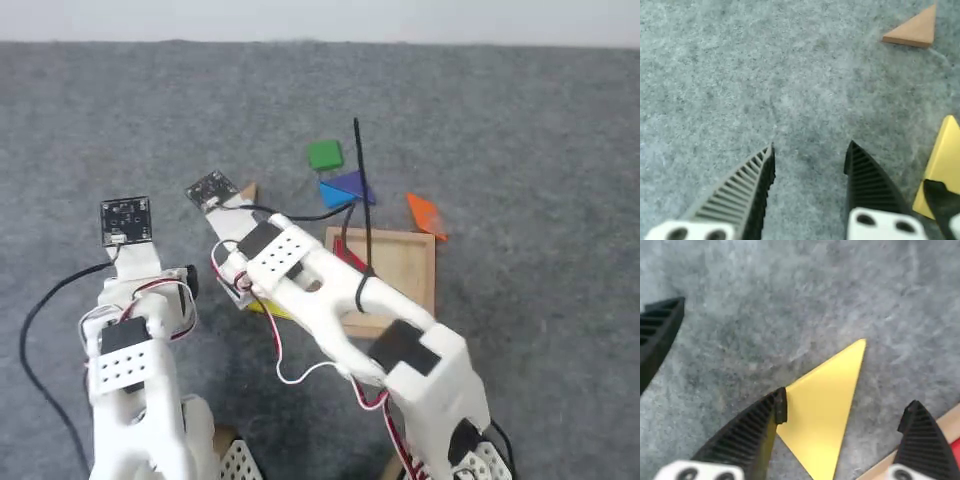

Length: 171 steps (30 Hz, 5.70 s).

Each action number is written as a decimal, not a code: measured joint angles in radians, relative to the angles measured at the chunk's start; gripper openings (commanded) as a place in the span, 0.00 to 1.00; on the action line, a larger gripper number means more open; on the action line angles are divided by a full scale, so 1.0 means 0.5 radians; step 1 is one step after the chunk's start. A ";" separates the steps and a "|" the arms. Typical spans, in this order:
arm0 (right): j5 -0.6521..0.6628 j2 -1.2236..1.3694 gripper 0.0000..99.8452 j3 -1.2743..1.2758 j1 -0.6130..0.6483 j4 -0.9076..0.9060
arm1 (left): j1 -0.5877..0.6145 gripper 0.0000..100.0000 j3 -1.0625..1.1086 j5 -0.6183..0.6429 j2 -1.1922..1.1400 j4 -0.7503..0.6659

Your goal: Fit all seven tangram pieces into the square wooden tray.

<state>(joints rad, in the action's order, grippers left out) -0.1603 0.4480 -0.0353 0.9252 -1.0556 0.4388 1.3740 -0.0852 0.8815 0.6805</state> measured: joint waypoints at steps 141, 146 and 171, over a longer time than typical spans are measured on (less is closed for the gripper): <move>2.670 -0.853 0.43 1.065 -1.028 -0.110 | 0.169 0.23 -0.074 0.083 0.000 0.049; 2.335 -1.166 0.39 1.068 -1.135 -0.193 | 0.169 0.23 -0.074 0.083 0.000 0.049; 0.868 -1.452 0.19 1.835 -1.476 0.506 | 0.169 0.23 -0.074 0.025 0.000 0.049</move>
<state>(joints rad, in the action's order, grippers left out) 0.2739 -0.2777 0.8823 0.1872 -0.8025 0.5232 1.3372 -0.0729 0.8815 0.7050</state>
